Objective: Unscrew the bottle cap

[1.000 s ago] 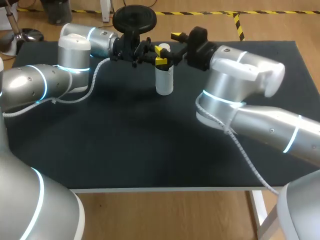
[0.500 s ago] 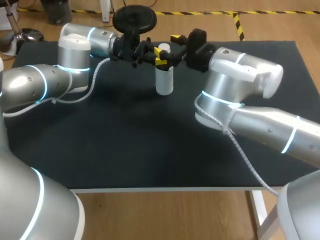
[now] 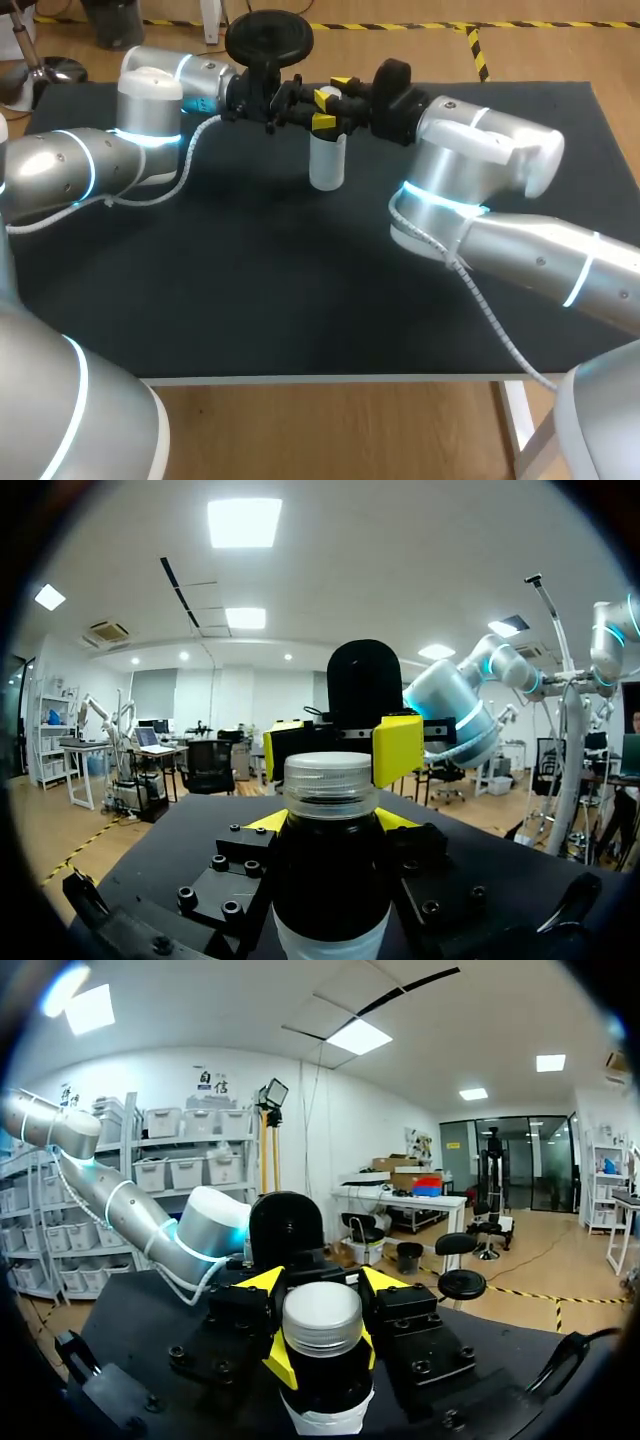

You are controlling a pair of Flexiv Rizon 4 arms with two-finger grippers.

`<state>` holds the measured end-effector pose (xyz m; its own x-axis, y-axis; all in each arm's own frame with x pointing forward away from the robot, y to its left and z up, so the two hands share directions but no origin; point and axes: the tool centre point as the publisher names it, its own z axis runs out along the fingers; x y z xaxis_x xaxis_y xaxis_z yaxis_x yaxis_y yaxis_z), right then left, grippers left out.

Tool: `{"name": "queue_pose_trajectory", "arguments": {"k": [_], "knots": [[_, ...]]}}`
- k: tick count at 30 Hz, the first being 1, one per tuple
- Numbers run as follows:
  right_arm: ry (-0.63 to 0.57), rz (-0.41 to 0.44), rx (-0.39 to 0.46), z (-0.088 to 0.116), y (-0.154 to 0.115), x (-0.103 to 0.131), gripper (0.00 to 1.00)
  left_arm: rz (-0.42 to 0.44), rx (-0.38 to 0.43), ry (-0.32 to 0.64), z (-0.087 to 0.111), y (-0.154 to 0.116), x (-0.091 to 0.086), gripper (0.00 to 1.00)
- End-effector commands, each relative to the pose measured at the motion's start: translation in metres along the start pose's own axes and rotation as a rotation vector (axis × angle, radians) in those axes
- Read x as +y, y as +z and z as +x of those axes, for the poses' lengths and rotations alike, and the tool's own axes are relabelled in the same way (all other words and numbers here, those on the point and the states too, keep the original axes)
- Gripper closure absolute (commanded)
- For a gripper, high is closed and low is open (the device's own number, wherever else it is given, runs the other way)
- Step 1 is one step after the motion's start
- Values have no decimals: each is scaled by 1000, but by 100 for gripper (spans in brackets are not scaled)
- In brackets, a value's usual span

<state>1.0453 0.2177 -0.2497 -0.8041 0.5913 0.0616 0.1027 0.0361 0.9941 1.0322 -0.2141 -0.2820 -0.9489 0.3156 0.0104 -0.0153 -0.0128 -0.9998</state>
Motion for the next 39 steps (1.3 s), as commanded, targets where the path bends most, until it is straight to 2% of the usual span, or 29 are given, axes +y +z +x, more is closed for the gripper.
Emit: {"name": "queue_pose_trajectory", "arguments": {"k": [1,5,10,14,19,26,31,34,39], "knots": [[15,-14,60,-11,0,-4,100,0,-1,1,4,0,-3,100],[26,-41,157,-13,-1,-4,100,0,-1,1,4,0,-3,100],[15,-52,330,-18,-1,-3,100,0,-1,1,4,0,-3,100],[-22,-64,503,-22,0,-2,100,0,-1,1,4,0,-3,100],[-31,-132,739,-20,1,8,100,0,-1,1,4,0,-3,100],[-49,-145,1071,-5,15,12,100,0,-1,1,4,0,-3,100],[-36,-131,1245,2,17,11,100,0,-1,1,4,0,-3,100],[-31,-121,1308,3,18,11,100,0,-1,1,4,0,-3,100],[-75,-128,1264,-13,9,31,100,0,-1,1,4,0,-3,100]]}}
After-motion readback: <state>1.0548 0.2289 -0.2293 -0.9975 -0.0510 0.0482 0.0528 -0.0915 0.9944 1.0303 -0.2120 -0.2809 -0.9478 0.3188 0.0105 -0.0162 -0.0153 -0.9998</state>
